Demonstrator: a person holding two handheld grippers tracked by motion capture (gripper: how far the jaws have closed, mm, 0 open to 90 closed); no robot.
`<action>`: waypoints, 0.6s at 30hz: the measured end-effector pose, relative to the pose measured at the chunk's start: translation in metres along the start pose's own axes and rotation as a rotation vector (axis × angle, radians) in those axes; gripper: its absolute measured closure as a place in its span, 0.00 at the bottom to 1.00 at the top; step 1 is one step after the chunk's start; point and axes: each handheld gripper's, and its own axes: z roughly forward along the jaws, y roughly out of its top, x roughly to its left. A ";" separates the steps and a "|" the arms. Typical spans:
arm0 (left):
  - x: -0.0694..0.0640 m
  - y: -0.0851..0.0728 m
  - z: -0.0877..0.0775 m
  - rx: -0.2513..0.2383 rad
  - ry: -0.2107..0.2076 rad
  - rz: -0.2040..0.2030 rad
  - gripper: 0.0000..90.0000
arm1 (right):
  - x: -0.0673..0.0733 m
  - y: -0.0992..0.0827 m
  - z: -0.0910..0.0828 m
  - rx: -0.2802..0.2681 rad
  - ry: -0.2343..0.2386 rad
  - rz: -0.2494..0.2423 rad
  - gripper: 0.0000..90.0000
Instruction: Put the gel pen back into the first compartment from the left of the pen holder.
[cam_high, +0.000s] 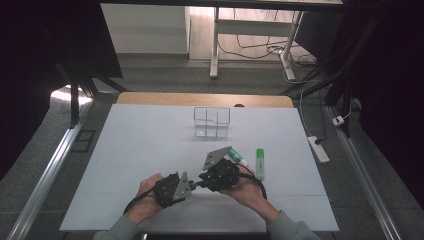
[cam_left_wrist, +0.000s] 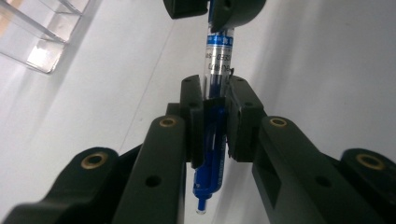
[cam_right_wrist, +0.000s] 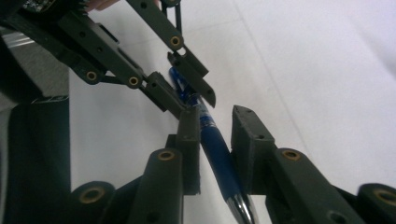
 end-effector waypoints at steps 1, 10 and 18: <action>0.000 0.000 0.000 -0.001 0.005 -0.005 0.87 | 0.000 0.000 0.000 -0.009 -0.008 -0.001 0.74; 0.013 -0.009 -0.006 -0.034 0.040 -0.086 0.88 | -0.003 -0.002 -0.013 -0.144 -0.109 0.036 0.55; 0.023 -0.016 -0.014 -0.077 0.068 -0.162 0.88 | -0.012 -0.010 -0.028 -0.268 -0.177 0.105 0.48</action>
